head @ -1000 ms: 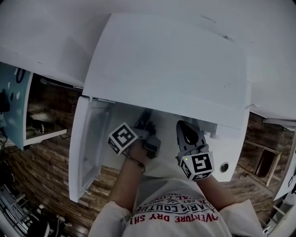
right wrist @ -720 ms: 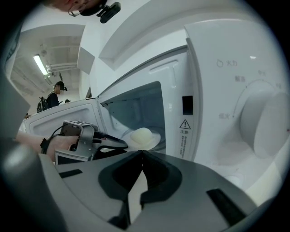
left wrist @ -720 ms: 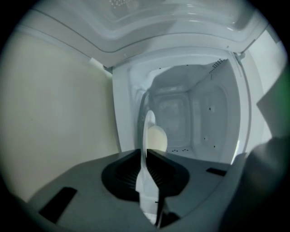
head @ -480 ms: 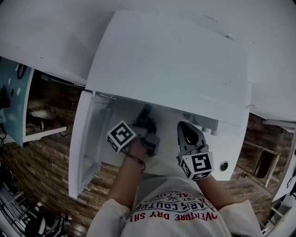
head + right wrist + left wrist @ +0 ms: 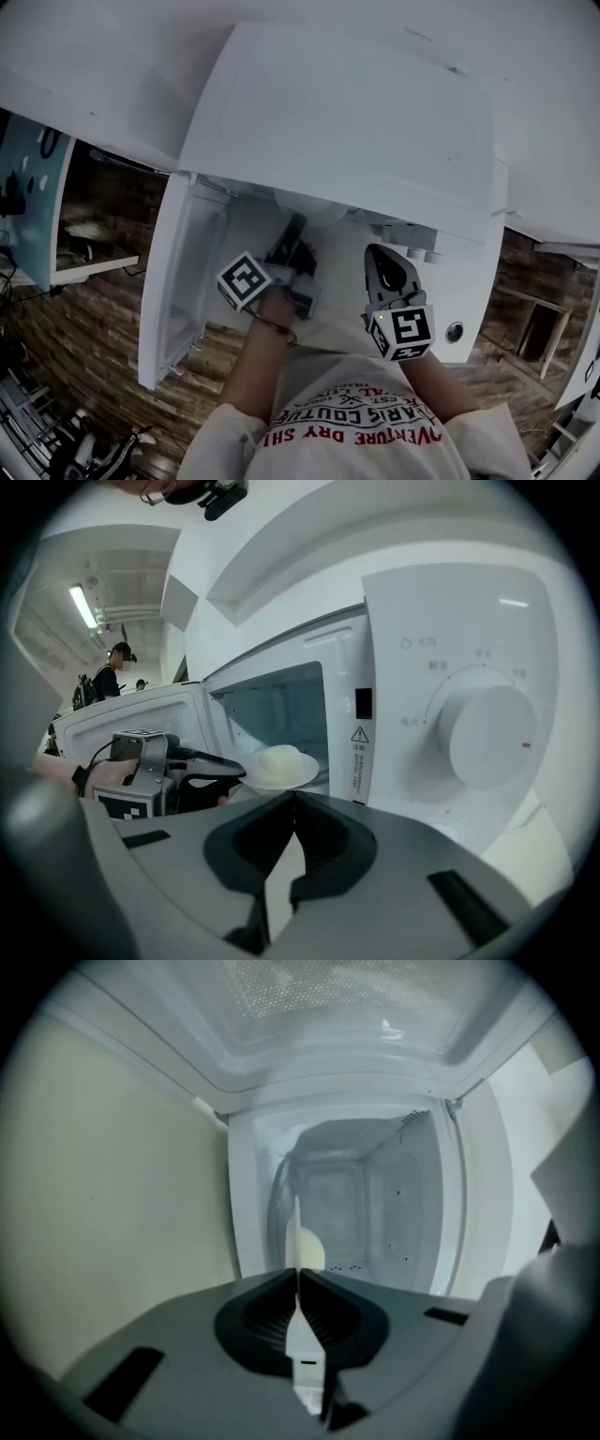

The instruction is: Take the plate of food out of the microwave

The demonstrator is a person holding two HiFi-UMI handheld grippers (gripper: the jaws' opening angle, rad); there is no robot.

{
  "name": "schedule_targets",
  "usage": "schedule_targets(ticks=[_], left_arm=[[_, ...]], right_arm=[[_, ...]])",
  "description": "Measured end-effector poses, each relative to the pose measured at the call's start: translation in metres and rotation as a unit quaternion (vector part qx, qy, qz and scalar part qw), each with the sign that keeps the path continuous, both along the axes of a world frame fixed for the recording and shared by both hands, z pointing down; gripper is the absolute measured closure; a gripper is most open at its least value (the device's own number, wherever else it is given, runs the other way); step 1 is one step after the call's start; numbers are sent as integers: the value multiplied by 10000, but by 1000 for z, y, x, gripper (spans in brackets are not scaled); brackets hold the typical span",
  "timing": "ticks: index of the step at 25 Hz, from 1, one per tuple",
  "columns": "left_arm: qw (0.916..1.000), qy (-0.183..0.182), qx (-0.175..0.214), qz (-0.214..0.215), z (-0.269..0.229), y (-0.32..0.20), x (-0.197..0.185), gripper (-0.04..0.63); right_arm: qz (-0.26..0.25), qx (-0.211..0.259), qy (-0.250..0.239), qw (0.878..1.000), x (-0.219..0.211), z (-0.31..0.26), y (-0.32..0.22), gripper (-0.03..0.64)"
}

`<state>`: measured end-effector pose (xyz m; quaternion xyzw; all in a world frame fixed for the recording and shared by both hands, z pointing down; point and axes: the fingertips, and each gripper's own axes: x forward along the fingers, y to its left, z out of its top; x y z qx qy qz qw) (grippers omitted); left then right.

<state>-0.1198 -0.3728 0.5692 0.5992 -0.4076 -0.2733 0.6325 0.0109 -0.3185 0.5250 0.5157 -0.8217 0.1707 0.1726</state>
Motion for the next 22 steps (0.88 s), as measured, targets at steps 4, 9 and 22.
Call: schedule_targets(ticks=[4,9,22], left_arm=[[9998,-85,173,-63,-8,13,0,578],[9986,203,415,-245,-28,32,1,581],[9976,271,598,206,-88,113,-27,581]], right_arm=[[8,48,-73,10000,4,-7,7,607],[-171,176,-177,9995,-1,-24,21,606],[223,512,-245,9981,-18,-65,58,606]])
